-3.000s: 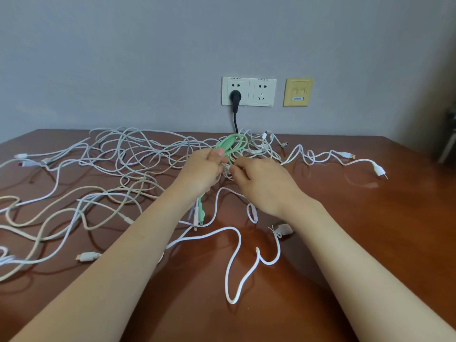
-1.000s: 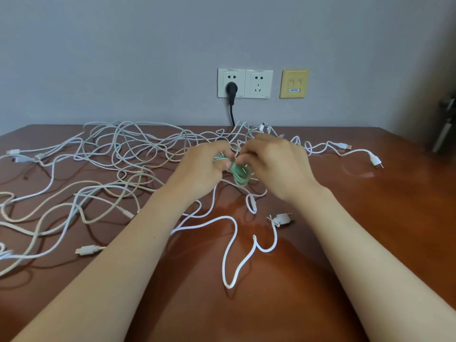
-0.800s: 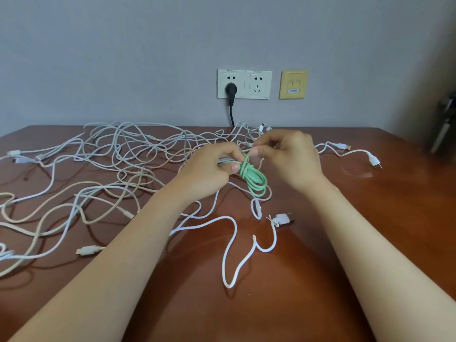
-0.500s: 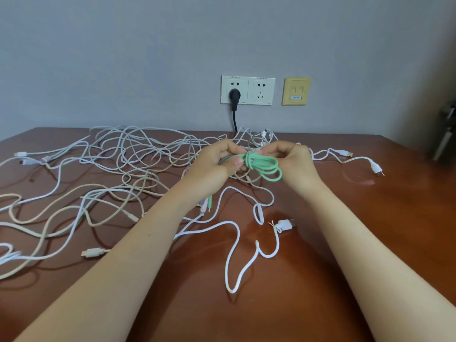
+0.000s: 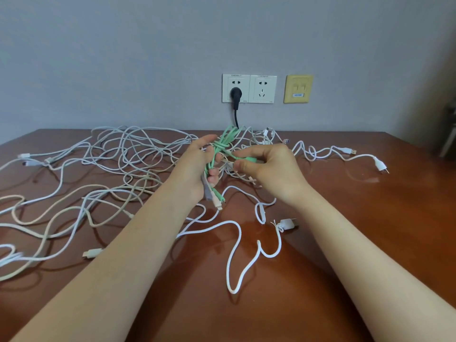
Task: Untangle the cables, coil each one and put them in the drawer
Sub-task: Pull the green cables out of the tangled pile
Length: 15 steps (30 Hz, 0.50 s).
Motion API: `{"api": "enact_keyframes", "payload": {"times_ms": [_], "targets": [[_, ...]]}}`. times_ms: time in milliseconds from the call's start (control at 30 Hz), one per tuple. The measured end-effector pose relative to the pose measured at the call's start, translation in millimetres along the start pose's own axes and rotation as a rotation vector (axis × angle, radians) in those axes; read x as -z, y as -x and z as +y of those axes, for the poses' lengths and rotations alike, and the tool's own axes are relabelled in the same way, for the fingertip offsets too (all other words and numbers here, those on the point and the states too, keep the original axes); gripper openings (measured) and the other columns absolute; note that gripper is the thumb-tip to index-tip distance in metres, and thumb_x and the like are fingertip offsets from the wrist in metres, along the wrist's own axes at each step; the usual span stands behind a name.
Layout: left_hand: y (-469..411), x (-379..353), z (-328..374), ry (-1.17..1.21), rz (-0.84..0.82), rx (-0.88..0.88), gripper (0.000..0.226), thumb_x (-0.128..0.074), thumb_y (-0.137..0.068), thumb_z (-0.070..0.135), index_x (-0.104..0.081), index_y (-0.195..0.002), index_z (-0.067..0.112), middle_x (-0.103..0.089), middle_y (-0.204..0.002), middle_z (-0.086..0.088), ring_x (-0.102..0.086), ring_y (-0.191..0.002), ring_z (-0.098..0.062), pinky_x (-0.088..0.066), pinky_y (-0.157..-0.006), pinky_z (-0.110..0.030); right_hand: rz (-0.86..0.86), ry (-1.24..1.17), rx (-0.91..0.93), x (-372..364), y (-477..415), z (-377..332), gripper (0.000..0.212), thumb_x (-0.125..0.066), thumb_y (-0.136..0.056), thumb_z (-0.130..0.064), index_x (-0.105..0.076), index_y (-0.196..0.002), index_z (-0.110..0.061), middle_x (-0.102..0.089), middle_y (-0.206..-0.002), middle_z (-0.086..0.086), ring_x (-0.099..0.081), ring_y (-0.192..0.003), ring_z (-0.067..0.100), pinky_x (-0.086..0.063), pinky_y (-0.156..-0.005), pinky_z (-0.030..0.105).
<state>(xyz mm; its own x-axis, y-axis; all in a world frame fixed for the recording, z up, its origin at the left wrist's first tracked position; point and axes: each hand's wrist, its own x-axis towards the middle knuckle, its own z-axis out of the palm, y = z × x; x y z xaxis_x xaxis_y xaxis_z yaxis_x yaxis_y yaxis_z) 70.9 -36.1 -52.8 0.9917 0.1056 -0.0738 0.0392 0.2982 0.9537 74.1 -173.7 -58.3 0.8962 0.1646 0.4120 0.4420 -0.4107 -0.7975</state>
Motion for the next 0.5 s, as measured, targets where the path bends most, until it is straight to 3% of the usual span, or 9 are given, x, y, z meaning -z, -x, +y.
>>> {"api": "enact_keyframes", "payload": {"times_ms": [167, 233, 333, 400, 500], "targets": [[3, -7, -8, -0.272, -0.012, -0.132, 0.035, -0.031, -0.102, 0.011, -0.055, -0.101, 0.036, -0.048, -0.074, -0.003, -0.030, -0.046, -0.010, -0.024, -0.040, -0.015, 0.033, -0.057, 0.072, 2, 3, -9, 0.019, -0.064, -0.082, -0.006, -0.069, -0.077, -0.024, -0.056, -0.048, -0.010, -0.036, -0.039, 0.003, -0.032, -0.045, 0.015], [4, -9, -13, -0.395, -0.023, -0.174, 0.036, -0.031, -0.102, 0.012, -0.053, -0.107, 0.039, -0.050, -0.072, -0.002, -0.031, -0.049, -0.011, -0.026, -0.044, -0.019, 0.047, -0.059, 0.087, 3, 4, -9, 0.021, -0.063, -0.082, -0.006, -0.066, -0.077, -0.026, -0.063, -0.060, 0.000, -0.047, -0.048, 0.014, -0.039, -0.052, 0.023], [2, -11, -18, -0.573, -0.026, -0.257, 0.039, -0.030, -0.100, 0.009, -0.052, -0.125, 0.029, -0.057, -0.079, -0.003, -0.040, -0.050, -0.012, -0.034, -0.040, -0.016, 0.061, -0.099, 0.077, 2, 3, -7, 0.025, -0.061, -0.082, -0.005, -0.054, -0.079, -0.029, -0.062, -0.073, -0.005, -0.060, -0.066, 0.036, -0.047, -0.063, 0.038], [3, -13, -21, -0.683, -0.038, -0.342, 0.042, -0.029, -0.097, 0.003, -0.054, -0.125, 0.022, -0.058, -0.085, -0.004, -0.046, -0.052, -0.014, -0.038, -0.043, -0.016, 0.066, -0.163, 0.043, 2, 3, -5, 0.027, -0.062, -0.083, -0.006, -0.045, -0.081, -0.028, -0.057, -0.072, -0.002, -0.055, -0.060, 0.031, -0.042, -0.059, 0.036], [8, -19, -25, -0.746, -0.081, -0.426, 0.042, -0.029, -0.097, 0.002, -0.054, -0.125, 0.022, -0.048, -0.063, 0.006, -0.042, -0.051, -0.006, -0.033, -0.049, -0.020, 0.089, -0.299, 0.005, 2, 3, -7, 0.030, -0.059, -0.085, -0.002, -0.038, -0.081, -0.023, -0.044, -0.064, 0.006, -0.037, -0.052, 0.015, -0.031, -0.050, 0.023]]}}
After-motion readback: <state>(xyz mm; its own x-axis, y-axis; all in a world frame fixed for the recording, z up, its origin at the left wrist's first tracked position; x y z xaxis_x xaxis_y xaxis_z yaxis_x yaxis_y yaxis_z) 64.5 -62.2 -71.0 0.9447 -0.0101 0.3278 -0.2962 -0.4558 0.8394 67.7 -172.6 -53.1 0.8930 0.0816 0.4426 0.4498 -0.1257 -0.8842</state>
